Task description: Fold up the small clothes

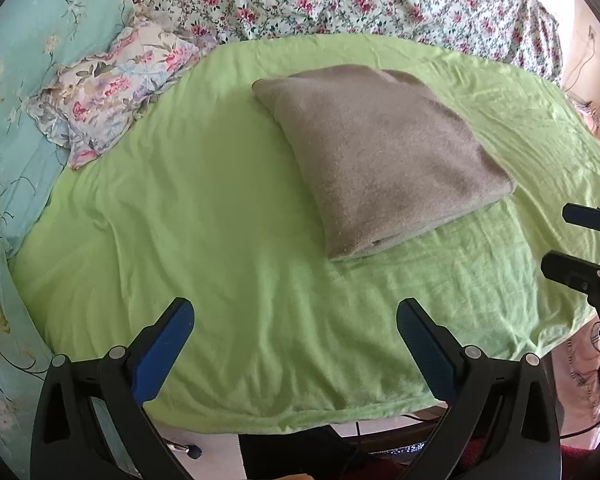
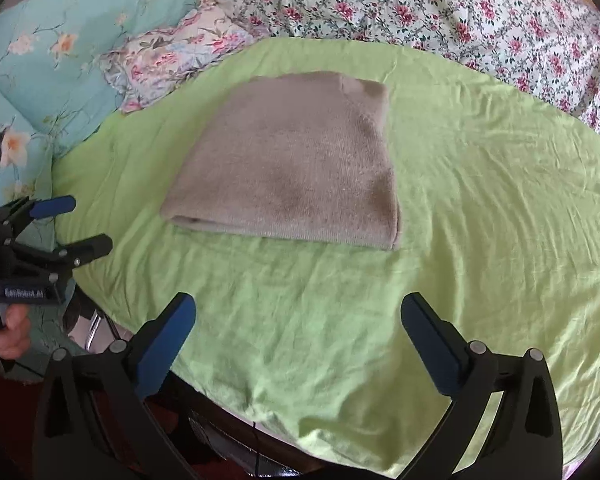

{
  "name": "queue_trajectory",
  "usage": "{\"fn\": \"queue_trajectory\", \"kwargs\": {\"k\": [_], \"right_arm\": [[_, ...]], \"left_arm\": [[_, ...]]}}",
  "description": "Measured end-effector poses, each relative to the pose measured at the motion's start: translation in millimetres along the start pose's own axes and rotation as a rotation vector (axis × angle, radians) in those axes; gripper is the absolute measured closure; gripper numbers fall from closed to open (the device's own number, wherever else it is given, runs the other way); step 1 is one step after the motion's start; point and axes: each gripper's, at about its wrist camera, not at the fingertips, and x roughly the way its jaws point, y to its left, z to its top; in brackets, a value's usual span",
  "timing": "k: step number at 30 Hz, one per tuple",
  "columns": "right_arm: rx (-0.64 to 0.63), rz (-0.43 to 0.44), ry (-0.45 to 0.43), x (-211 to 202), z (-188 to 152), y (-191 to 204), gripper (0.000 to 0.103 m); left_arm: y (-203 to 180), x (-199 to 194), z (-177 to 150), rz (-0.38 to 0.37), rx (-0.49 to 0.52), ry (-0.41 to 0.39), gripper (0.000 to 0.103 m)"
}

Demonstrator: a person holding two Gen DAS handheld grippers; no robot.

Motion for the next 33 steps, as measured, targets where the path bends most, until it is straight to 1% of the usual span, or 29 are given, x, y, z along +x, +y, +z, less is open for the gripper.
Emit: {"fn": "queue_trajectory", "kwargs": {"k": [4,7,10,13,20,25,33], "right_arm": [[0.052,0.033,0.034,17.9,3.1,-5.3,0.001],[0.082,0.036,0.056,26.7,5.6,-9.7,0.001],[0.095,0.032,0.054,29.0,10.5,-12.3,0.001],[0.089,0.031,0.045,26.8,18.1,-12.8,0.001],[0.021,0.028,-0.007,12.8,48.0,-9.3,0.001],[-0.001,0.031,-0.005,16.0,62.7,-7.4,0.001],[-0.006,0.049,0.018,33.9,78.2,-3.0,0.001]], "left_arm": [[0.4,7.6,2.9,0.012,0.005,0.014,0.001],[-0.1,9.7,6.6,0.028,0.017,0.007,0.001],[-0.7,10.8,13.0,0.037,0.022,0.001,0.001],[0.5,8.3,23.2,0.042,0.025,-0.016,0.001],[4.5,-3.0,50.1,0.046,0.024,-0.068,0.001],[4.9,-2.1,61.2,0.046,0.02,-0.071,0.001],[9.5,8.7,73.3,0.056,0.004,-0.06,0.001]]}}
